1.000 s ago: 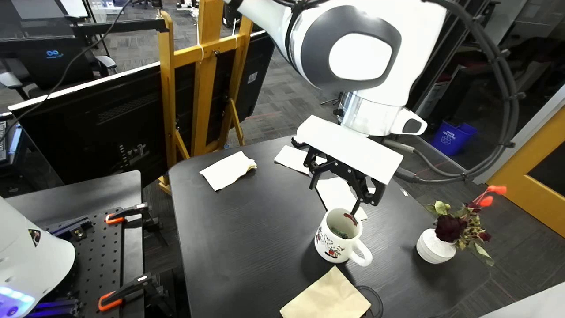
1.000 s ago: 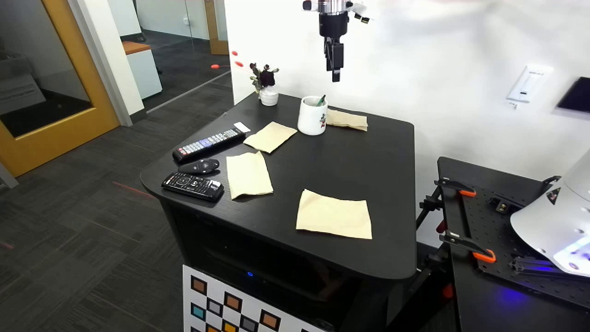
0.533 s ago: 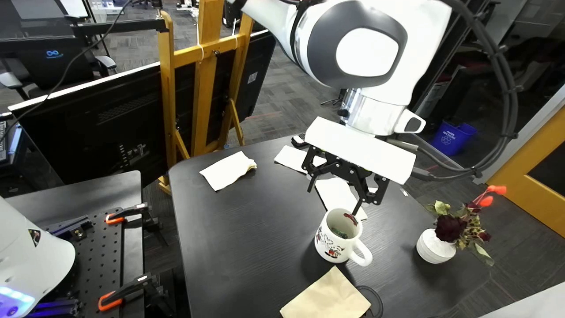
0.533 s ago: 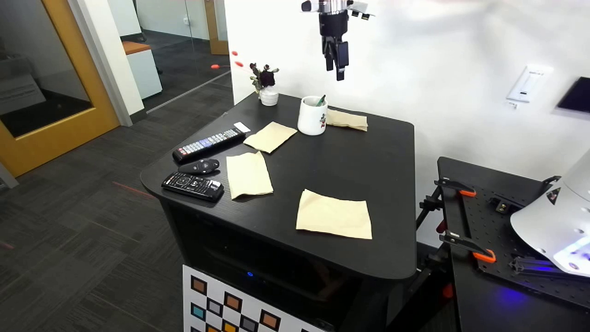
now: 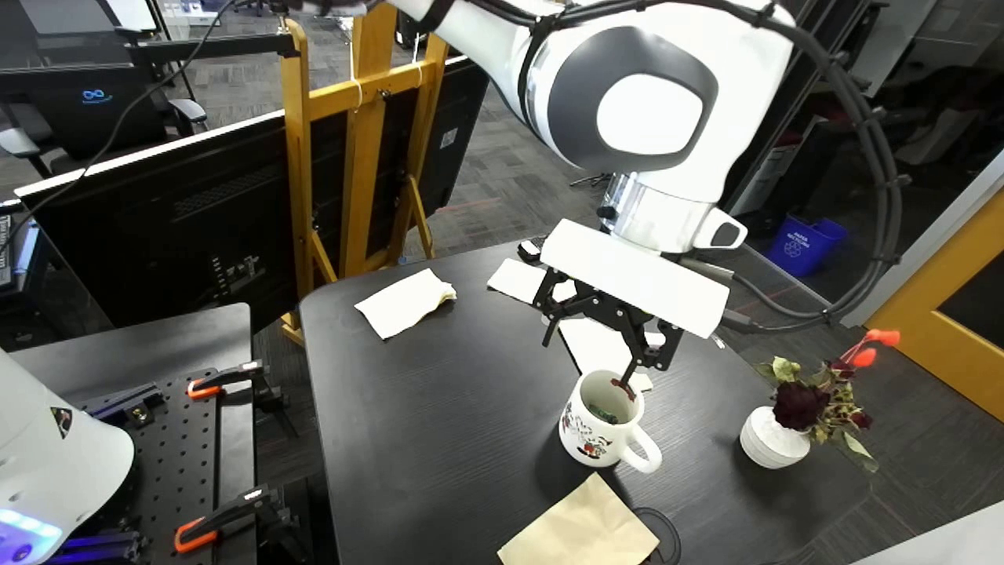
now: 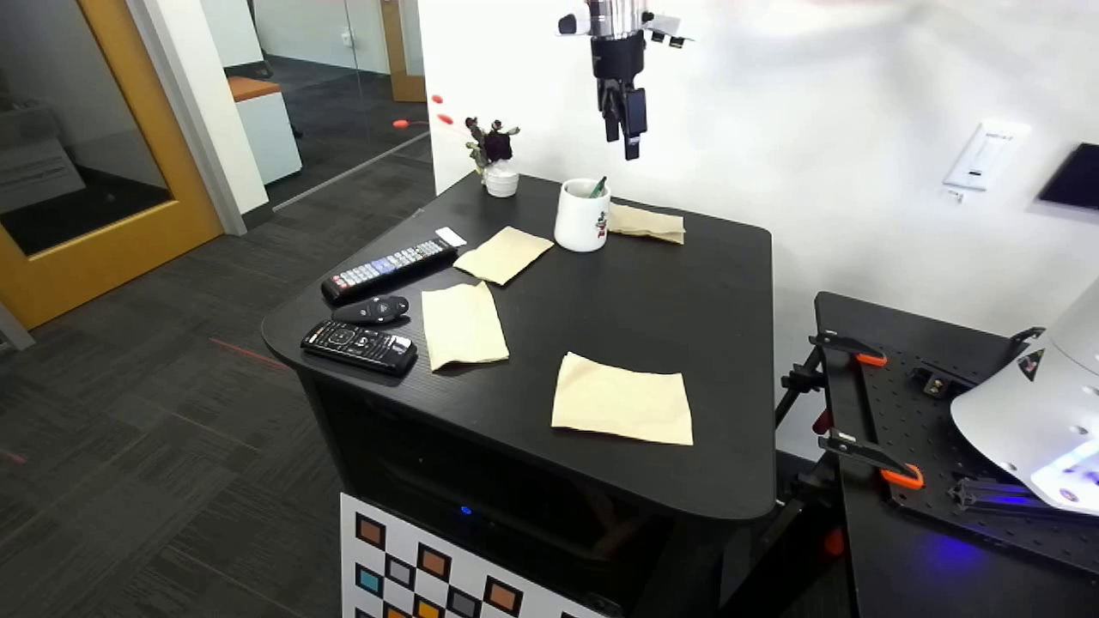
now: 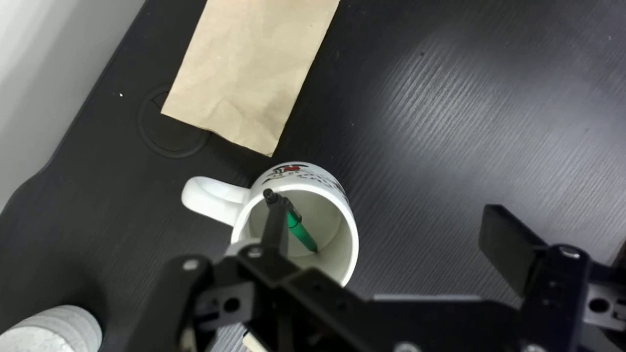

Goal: Put the pen in the mug on the table

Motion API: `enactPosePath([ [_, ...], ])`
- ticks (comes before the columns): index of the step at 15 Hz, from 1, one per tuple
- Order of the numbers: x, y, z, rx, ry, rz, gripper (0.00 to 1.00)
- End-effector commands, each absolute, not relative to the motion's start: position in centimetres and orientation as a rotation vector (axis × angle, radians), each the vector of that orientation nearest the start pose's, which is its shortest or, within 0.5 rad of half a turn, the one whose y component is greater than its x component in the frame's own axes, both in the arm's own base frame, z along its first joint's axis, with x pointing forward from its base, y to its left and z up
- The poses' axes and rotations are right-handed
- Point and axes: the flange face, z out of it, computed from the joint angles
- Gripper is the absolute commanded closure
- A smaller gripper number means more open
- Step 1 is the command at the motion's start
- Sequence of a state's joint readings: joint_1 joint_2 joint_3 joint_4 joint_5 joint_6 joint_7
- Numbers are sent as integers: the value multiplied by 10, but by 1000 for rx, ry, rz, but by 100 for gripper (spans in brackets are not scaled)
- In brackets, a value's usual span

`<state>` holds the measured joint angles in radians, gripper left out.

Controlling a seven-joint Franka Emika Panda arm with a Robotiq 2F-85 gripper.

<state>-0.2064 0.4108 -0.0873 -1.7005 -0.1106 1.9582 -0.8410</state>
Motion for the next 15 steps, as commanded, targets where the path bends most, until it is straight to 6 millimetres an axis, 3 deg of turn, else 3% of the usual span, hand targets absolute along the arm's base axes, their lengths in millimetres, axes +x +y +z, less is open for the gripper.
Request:
enactPosePath([
  [1, 626, -190, 332, -2999, -984, 331, 0],
  [5, 636, -193, 319, -2969, -1084, 335, 0],
  [12, 655, -197, 316, -2930, -1285, 308, 0],
  [15, 648, -195, 313, -2927, -1242, 330, 0],
])
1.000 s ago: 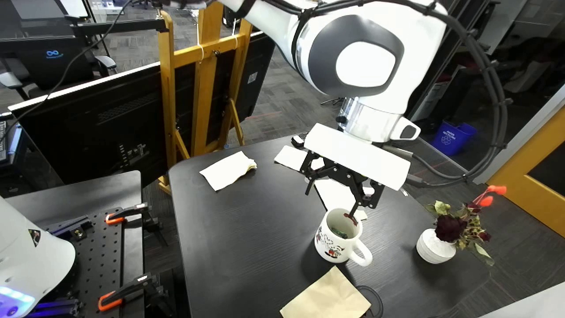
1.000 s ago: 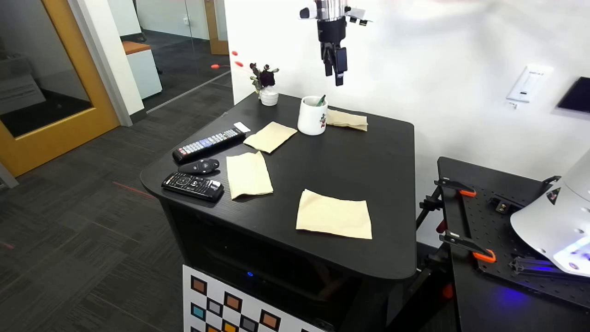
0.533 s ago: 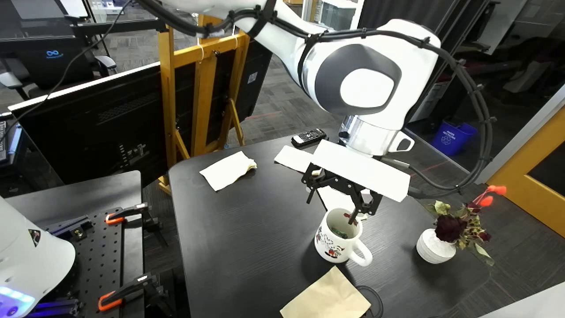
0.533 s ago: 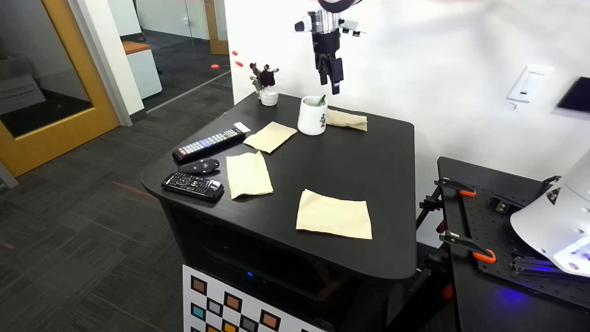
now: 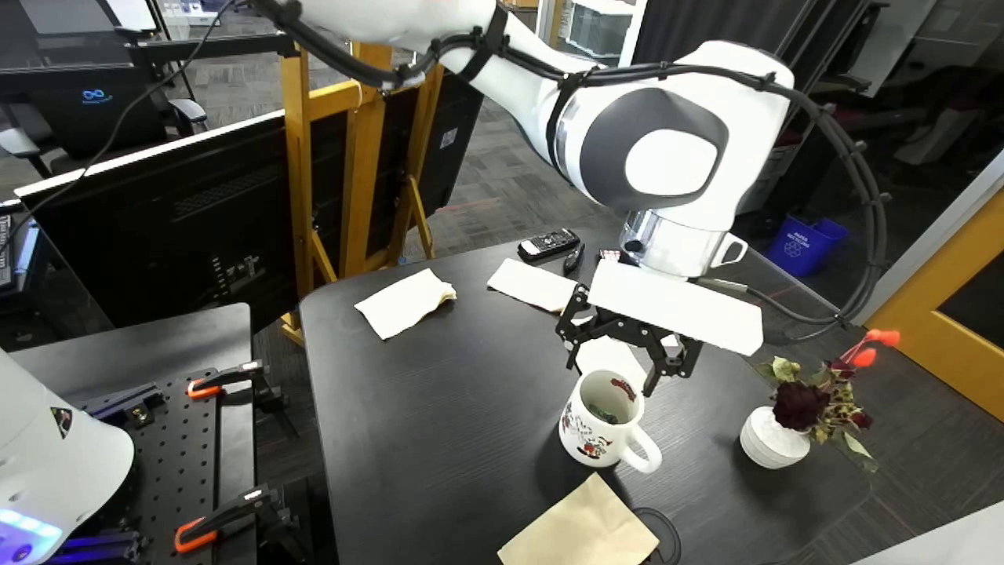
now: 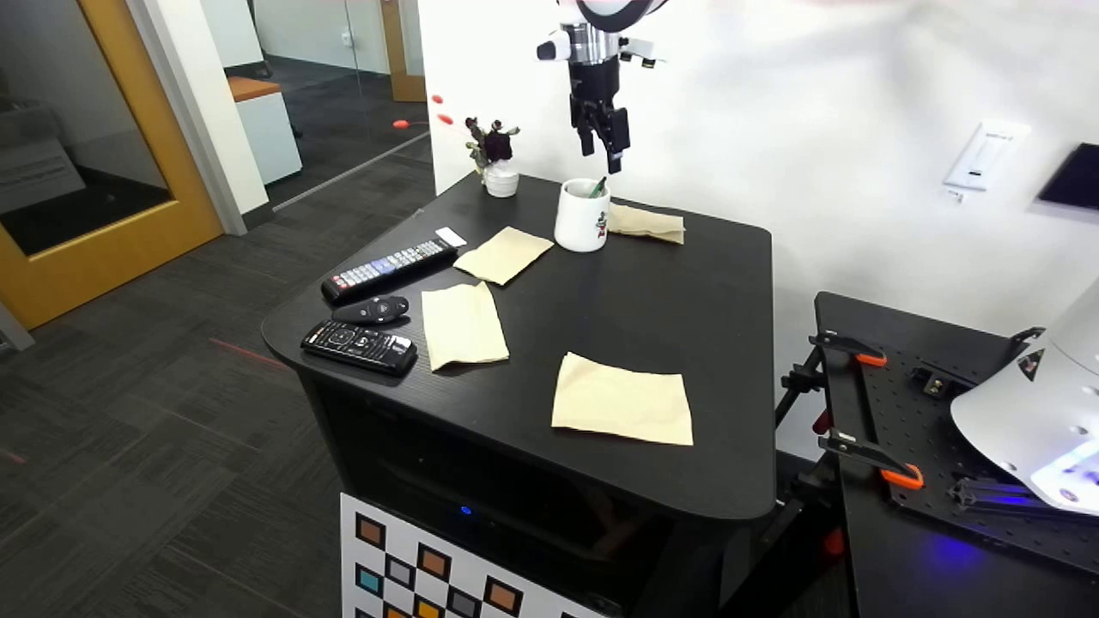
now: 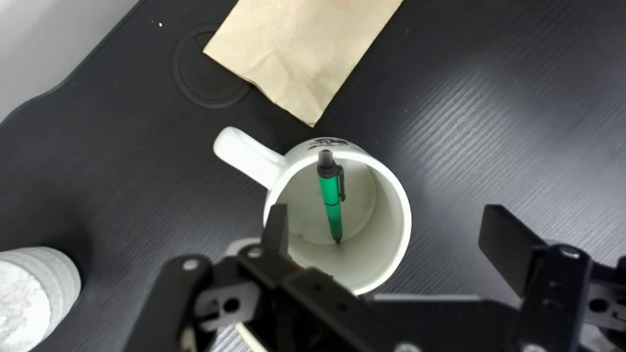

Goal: Put the pen in the mug on the table

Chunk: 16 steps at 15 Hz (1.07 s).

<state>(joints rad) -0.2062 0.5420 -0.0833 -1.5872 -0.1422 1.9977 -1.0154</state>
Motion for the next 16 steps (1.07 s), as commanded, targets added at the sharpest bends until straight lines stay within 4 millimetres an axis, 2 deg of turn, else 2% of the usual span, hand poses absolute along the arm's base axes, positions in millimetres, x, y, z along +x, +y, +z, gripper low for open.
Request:
enactPosePath([
  [1, 648, -195, 312, -2926, -1241, 332, 0],
  [6, 649, -196, 310, -2930, -1246, 316, 0],
  [12, 652, -196, 307, -2951, -1329, 257, 0],
  [15, 653, -194, 306, -2956, -1348, 251, 7],
  [16, 652, -193, 304, -2954, -1356, 259, 13],
])
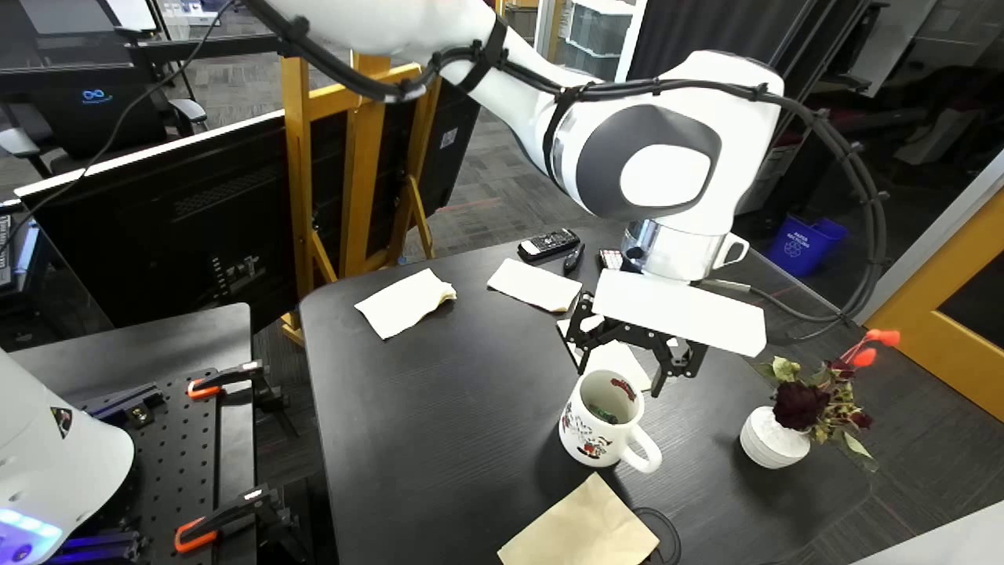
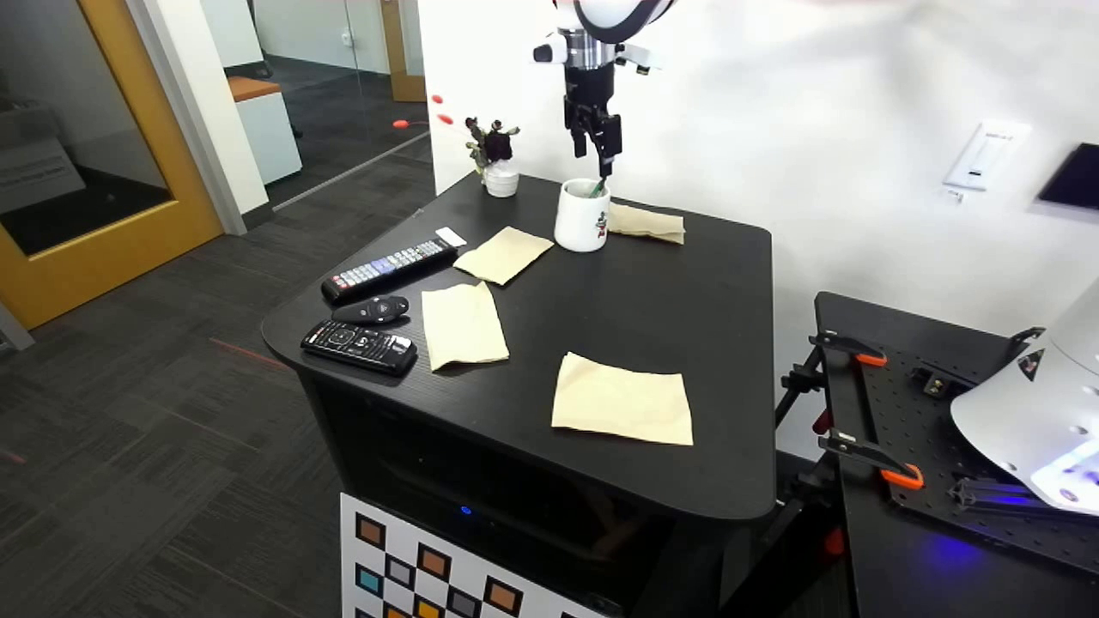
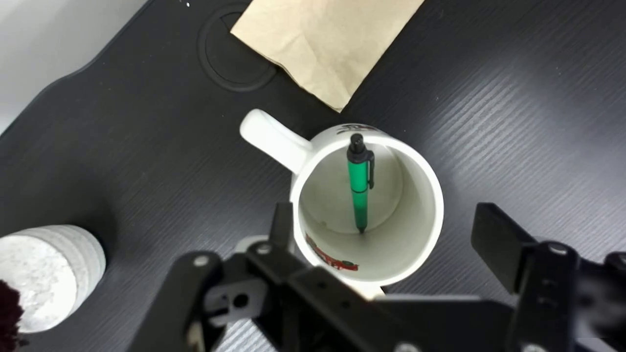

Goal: Put the pen in the mug on the table

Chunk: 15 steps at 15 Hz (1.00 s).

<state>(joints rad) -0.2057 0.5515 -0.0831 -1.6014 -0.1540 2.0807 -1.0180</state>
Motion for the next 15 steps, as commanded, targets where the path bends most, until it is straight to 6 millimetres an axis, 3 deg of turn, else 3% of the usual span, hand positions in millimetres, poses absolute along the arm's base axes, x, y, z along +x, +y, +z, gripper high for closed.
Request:
enactPosePath([
  [1, 651, -191, 303, -2953, -1358, 266, 13],
  [8, 640, -186, 291, -2928, -1411, 338, 22],
  [11, 638, -184, 285, -2920, -1427, 352, 32],
  [15, 638, -182, 281, -2922, -1440, 336, 37],
])
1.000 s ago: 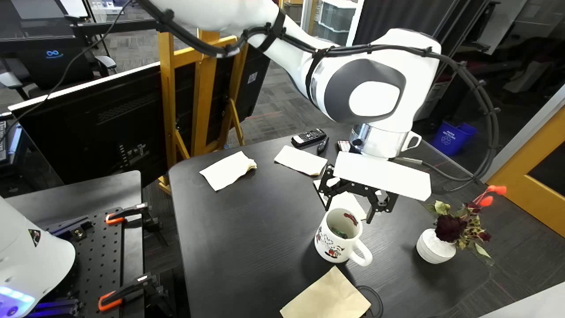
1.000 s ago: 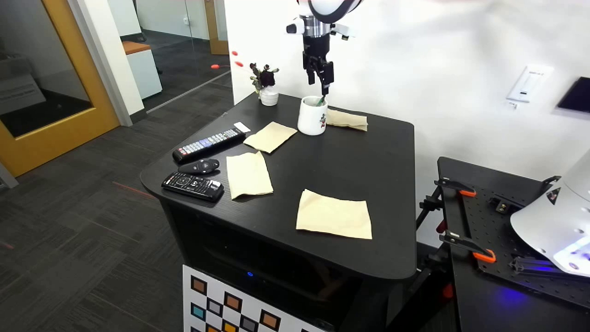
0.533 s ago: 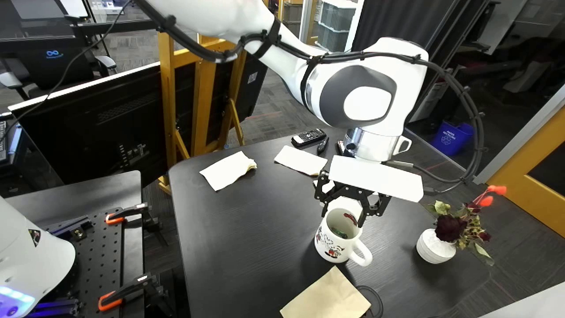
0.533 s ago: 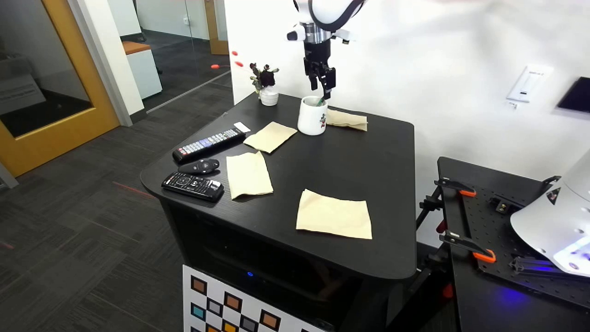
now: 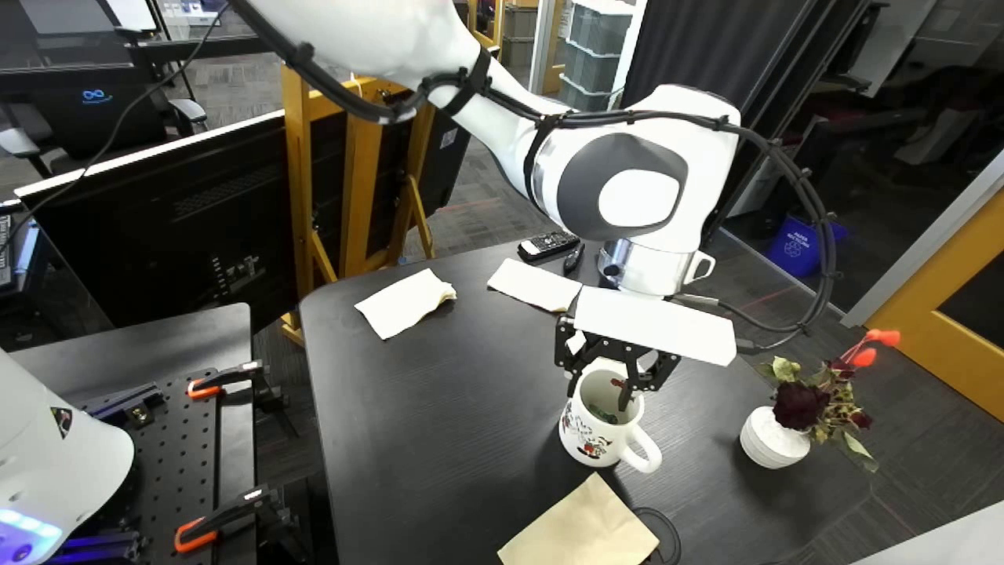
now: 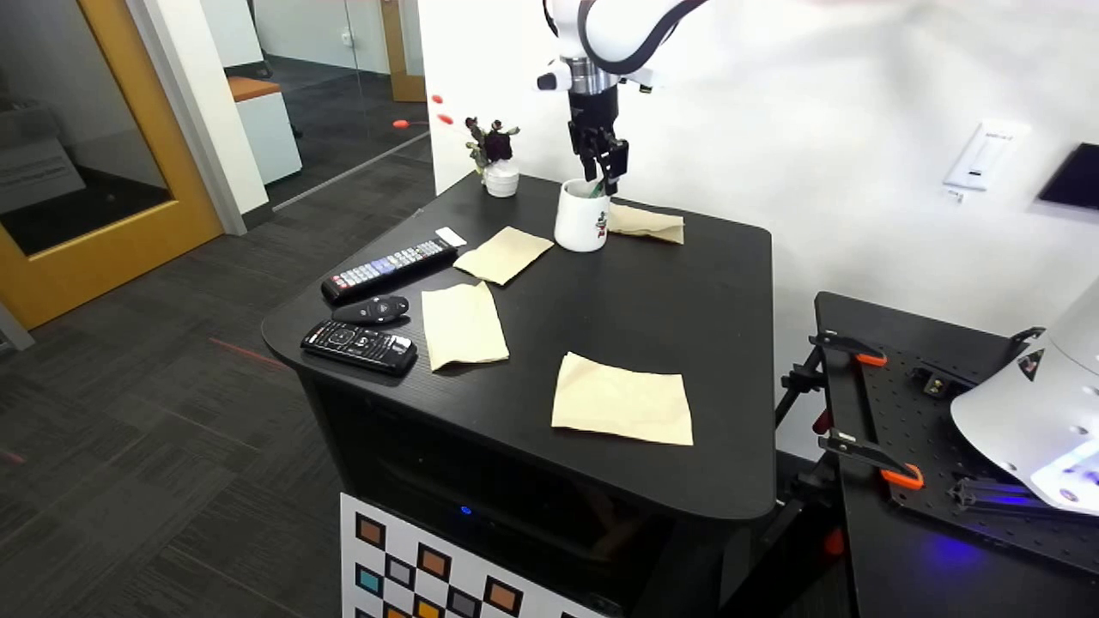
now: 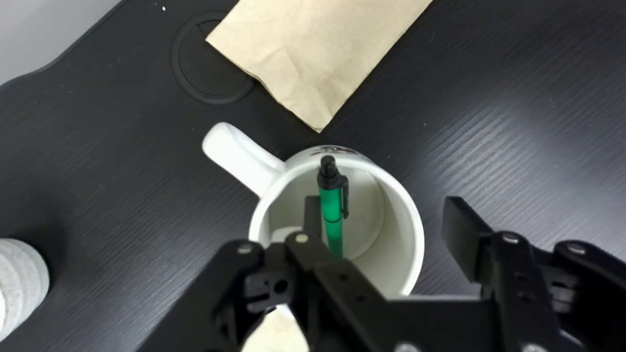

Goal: Put the pen in the mug on the table

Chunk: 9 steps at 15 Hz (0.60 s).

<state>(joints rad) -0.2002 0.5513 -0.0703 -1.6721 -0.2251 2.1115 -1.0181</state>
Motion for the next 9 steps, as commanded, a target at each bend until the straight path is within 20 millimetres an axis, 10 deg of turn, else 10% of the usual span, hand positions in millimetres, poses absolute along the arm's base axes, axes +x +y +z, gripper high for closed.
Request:
enactPosePath([
  [1, 638, -182, 281, -2926, -1440, 327, 38],
  [9, 643, -182, 281, -2940, -1435, 305, 47],
])
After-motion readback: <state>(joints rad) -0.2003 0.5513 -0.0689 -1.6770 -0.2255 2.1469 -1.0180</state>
